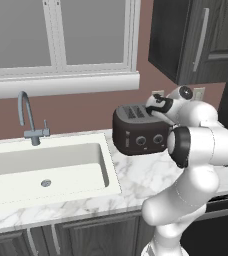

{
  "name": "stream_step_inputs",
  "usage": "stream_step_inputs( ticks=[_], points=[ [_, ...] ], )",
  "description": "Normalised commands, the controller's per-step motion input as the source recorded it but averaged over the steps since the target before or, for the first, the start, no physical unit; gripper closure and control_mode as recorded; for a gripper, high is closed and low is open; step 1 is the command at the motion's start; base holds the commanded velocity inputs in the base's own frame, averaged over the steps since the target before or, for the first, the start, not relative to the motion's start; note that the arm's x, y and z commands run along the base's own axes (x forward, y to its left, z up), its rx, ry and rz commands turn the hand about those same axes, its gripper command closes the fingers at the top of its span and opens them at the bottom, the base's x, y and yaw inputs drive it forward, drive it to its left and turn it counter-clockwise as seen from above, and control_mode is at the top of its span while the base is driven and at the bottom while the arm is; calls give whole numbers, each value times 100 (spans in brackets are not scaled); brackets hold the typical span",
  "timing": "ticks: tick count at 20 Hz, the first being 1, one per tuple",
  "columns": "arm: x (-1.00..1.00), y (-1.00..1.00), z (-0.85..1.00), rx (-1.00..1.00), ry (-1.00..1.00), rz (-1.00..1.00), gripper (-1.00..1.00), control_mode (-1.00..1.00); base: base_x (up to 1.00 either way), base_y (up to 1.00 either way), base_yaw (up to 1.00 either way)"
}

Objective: Start the toaster. Once the lever pops up, take the bread to the plate on the dining counter.

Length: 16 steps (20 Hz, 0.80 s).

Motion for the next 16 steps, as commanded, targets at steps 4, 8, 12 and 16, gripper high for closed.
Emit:
stream_step_inputs(
  ticks=[4, 8, 12, 16],
  points=[
    [0, 0, 0, 0, -11, 0, 100, -100, 0, 0, 0],
    [0, 0, 0, 0, -14, 0, 100, -100, 0, 0, 0],
    [0, 0, 0, 0, -12, 0, 100, -100, 0, 0, 0],
    [-6, 0, 3, 0, -12, 0, 100, -100, 0, 0, 0]
  ],
)
